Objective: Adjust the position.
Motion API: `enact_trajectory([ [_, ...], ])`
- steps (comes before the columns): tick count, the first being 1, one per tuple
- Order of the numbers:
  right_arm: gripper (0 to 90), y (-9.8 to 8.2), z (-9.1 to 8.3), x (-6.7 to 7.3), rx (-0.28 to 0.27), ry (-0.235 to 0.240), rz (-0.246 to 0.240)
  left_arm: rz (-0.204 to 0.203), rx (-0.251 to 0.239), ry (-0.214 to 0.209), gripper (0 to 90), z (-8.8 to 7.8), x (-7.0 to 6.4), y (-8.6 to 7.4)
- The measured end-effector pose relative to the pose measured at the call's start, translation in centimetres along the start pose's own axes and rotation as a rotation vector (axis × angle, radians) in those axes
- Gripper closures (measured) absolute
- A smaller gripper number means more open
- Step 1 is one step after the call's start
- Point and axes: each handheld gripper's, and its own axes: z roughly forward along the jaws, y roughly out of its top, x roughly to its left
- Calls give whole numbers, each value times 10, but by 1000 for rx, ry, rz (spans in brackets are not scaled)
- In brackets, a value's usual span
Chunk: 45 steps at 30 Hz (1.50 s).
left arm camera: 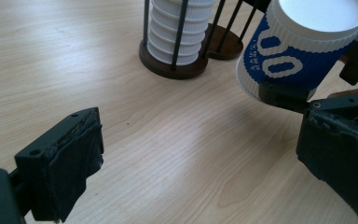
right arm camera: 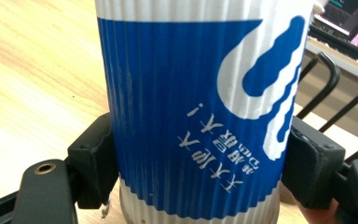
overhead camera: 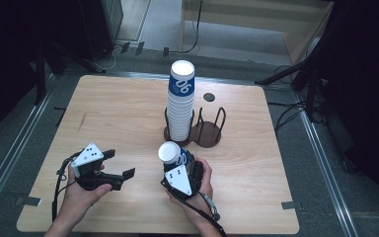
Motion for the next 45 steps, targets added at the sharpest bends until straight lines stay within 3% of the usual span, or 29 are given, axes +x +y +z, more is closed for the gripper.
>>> enact_trajectory([
  [19, 228, 2, -5, 18, -50, -24, -214, 74, 58, -72, 20, 16, -20, -2],
  [29, 228, -1, -7, 30, -74, -25, -343, 113, 60, -97, 63, 20, -31, -1],
  [36, 227, -2, -13, 39, -114, 34, -410, 167, 58, -94, 102, 23, -40, -2],
  [45, 225, -5, -14, 46, -130, 94, -442, 240, 52, -114, 221, 22, -45, -4],
])
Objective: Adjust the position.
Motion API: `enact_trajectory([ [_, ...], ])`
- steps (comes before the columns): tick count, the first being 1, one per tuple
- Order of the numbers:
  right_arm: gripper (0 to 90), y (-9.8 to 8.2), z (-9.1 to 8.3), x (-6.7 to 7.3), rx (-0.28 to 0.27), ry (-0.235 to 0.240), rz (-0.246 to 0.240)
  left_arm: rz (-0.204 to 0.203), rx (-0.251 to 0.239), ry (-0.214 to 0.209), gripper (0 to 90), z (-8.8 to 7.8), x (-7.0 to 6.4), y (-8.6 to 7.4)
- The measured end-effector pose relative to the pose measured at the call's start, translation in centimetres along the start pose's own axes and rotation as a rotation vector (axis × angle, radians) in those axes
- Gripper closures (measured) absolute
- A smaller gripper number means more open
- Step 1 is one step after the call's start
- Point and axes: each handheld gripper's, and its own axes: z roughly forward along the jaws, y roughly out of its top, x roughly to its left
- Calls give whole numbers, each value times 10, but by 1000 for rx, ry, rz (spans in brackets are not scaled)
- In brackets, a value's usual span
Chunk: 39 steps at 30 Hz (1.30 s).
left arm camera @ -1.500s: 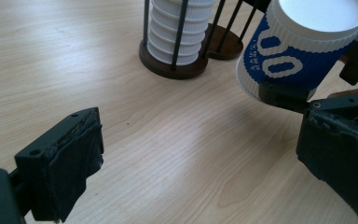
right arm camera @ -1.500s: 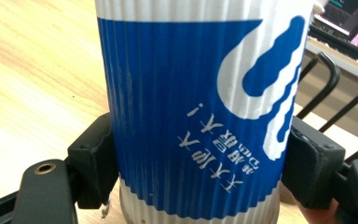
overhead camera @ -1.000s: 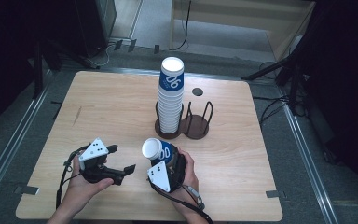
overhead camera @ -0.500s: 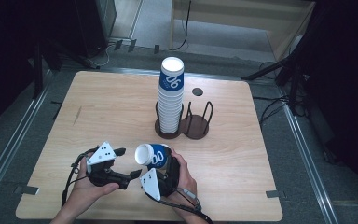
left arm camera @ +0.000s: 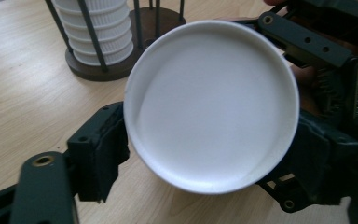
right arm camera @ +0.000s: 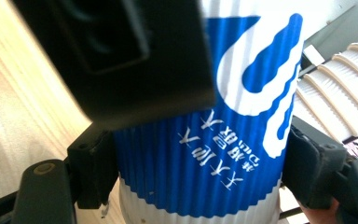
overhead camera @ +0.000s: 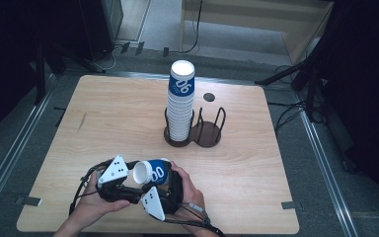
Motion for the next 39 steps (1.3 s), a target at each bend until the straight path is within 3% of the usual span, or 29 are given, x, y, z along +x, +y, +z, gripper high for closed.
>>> enact_trajectory([
  [9, 172, 0, -1, 1, -20, 3, -12, 14, -18, -24, 282, -1, 1, -2],
  [12, 144, 1, -1, -2, -17, 10, 9, -19, -41, -47, 294, -4, 6, -3],
  [15, 134, 1, -2, -6, -21, 30, 18, -49, -56, -31, 298, -4, 11, -4],
  [22, 104, 2, -6, -11, -31, 23, 37, -85, -120, 2, 300, -11, 18, -5],
  [30, 78, 2, -7, -17, 0, 28, 138, -90, -184, 91, 297, -16, 25, -9],
  [35, 77, 0, -5, -20, 19, 25, 196, -125, -217, 101, 297, -18, 30, -10],
  [37, 78, 1, -5, -22, 24, 24, 222, -124, -225, 139, 296, -19, 31, -11],
  [39, 93, 1, -6, -25, 24, 16, 257, -139, -240, 131, 294, -20, 33, -11],
])
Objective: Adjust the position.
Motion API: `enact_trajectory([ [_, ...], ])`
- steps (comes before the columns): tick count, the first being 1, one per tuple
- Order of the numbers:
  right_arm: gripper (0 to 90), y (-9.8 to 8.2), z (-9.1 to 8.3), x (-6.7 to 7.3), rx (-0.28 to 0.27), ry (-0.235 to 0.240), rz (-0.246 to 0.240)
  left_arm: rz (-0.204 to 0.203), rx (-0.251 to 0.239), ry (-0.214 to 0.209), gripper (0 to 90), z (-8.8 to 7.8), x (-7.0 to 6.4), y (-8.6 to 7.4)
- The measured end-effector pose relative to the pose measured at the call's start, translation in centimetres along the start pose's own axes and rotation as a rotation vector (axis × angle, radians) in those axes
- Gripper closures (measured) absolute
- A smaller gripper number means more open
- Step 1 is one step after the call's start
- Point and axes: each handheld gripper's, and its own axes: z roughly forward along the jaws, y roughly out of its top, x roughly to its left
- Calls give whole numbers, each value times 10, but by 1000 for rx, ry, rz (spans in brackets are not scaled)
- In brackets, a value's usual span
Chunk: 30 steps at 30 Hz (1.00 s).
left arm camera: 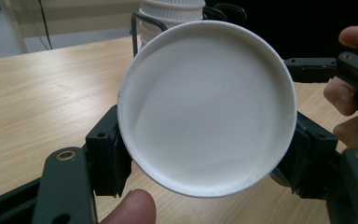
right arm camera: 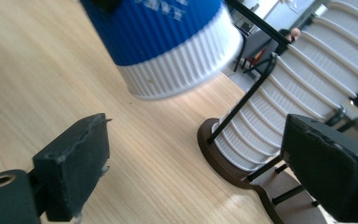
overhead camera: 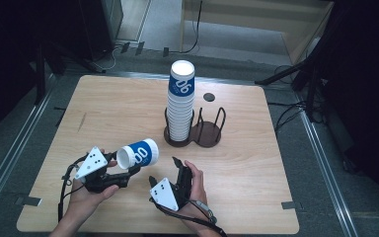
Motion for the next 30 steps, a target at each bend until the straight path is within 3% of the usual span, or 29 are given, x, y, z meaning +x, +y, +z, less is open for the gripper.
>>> enact_trajectory([
  [3, 116, 1, 1, -5, 16, -16, 55, -2, -13, 13, 293, 0, 1, 0],
  [6, 117, 0, 2, -9, 31, -31, 107, 1, -61, 28, 293, -1, 1, -1],
  [8, 109, 0, 2, -11, 44, -27, 141, -2, -82, 61, 292, -1, 1, -1],
  [14, 48, 3, 0, -17, 48, 6, 241, -27, -152, 64, 290, -1, 7, -5],
  [20, 51, 6, -1, -20, 49, 22, 312, -30, -200, 69, 291, -1, 9, -8],
  [25, 52, 10, 0, -17, 42, 41, 342, -36, -228, 75, 291, 0, 10, -10],
  [30, 73, 11, 2, -16, 63, 43, 422, -32, -247, 97, 291, 2, 12, -12],
])
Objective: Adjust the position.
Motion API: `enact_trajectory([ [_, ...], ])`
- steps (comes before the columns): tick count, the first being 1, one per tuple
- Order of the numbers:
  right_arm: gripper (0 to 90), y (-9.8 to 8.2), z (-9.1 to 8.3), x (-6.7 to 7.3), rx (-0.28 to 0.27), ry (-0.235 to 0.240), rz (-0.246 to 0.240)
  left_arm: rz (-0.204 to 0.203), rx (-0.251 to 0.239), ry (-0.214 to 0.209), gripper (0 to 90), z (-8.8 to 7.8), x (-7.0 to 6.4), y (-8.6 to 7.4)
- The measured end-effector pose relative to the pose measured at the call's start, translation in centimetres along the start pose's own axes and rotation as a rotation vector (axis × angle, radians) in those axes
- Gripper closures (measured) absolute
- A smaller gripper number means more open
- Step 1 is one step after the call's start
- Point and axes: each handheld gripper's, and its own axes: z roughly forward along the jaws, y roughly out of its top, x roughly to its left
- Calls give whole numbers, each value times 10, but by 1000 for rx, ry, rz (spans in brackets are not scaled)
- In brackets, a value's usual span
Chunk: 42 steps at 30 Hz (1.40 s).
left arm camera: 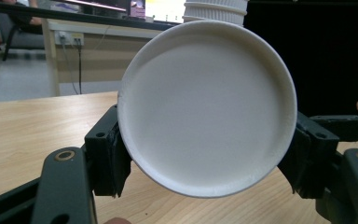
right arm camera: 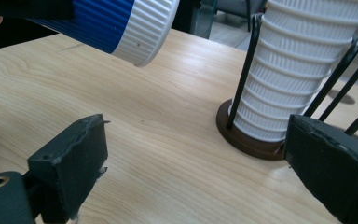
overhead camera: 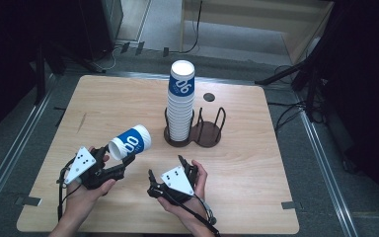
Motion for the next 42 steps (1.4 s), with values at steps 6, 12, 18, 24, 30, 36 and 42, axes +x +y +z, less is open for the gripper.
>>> enact_trajectory([
  [6, 130, 5, 0, -5, 10, 37, 176, -4, -35, 6, 291, 0, 3, -1],
  [12, 91, 23, -4, -12, 0, 56, 379, -29, -52, -2, 292, 1, 5, -3],
  [18, 10, 34, -3, -8, -30, 109, 556, -29, -74, -15, 292, 1, 2, -3],
  [24, 10, 38, 1, -1, -37, 118, 704, -31, -81, -21, 293, 2, 1, -2],
  [30, 13, 42, 1, -4, -46, 124, 883, -30, -85, -32, 294, 2, -1, -3],
  [36, 13, 42, 6, -1, -28, 160, 1096, -20, -83, -53, 294, 6, -8, -5],
  [42, 13, 44, 12, 2, -13, 185, 1242, -15, -80, -71, 294, 7, -12, -7],
])
